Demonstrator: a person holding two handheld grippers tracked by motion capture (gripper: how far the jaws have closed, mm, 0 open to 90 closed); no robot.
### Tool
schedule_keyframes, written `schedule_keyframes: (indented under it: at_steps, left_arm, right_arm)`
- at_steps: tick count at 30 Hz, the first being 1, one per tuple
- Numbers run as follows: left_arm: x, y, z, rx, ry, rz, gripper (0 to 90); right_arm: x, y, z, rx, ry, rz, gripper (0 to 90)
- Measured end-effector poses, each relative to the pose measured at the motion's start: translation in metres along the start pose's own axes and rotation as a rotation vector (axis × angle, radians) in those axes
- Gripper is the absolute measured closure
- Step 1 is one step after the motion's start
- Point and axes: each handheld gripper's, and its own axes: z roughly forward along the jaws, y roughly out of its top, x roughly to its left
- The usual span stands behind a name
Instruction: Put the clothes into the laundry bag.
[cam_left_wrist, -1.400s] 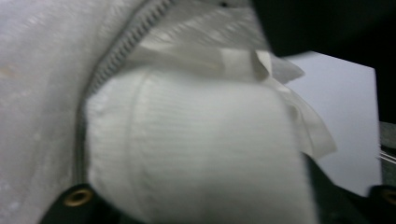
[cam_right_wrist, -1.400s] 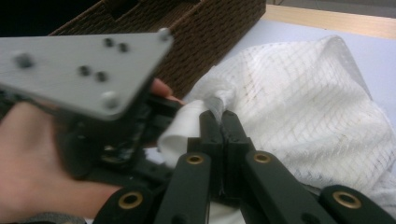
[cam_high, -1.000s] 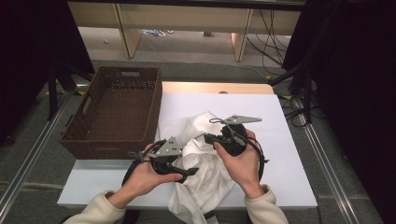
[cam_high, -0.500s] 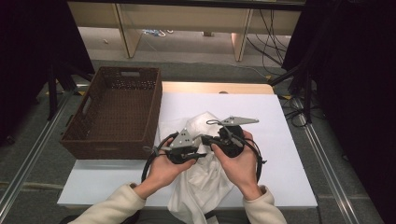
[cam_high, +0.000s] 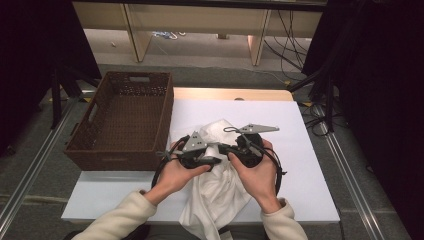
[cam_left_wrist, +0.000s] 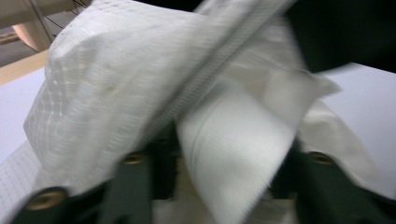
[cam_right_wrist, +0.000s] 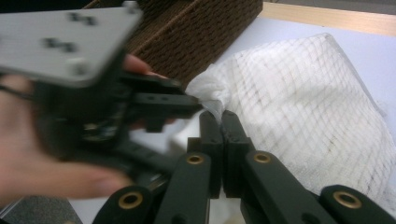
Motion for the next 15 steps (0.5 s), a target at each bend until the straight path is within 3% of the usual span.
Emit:
schedule_keyframes:
  at_steps: [2,3,5,6,8,9,11,13,14,15]
  left_arm:
    - [-0.006,-0.004,-0.014,0.031,-0.023,0.006,32.1]
    - [-0.008,-0.007,-0.019,0.034,-0.025,0.016,28.0]
    - [-0.013,-0.012,-0.031,0.056,-0.014,0.029,23.0]
    - [-0.013,-0.015,-0.035,0.065,-0.008,0.054,21.2]
    - [-0.016,-0.024,-0.038,0.085,0.0,0.03,18.8]
    - [-0.013,-0.029,-0.037,0.112,-0.013,0.055,17.5]
    - [-0.014,-0.043,-0.029,0.166,-0.03,0.006,15.5]
    - [-0.009,-0.053,-0.018,0.229,-0.045,0.037,15.1]
    - [-0.009,-0.058,-0.011,0.23,-0.043,0.007,15.2]
    - [-0.008,-0.059,-0.006,0.256,-0.048,0.031,15.0]
  right_arm:
    - [0.001,0.0,-0.002,0.016,-0.024,-0.003,90.0]
    - [0.001,0.0,-0.001,0.015,-0.012,0.002,90.0]
    - [0.001,0.0,0.0,0.006,-0.008,0.003,90.0]
    - [0.001,0.0,-0.001,0.008,-0.009,0.006,90.0]
    - [0.001,0.0,-0.001,0.014,-0.003,0.023,90.0]
    - [0.001,0.0,-0.001,0.014,-0.004,0.023,90.0]
    - [0.0,0.0,-0.001,0.007,-0.009,0.013,90.0]
    - [0.0,0.0,0.0,0.013,-0.006,0.018,90.0]
    - [0.0,0.0,0.0,0.018,0.001,0.022,90.0]
    - [0.0,0.0,0.001,0.021,-0.001,0.021,90.0]
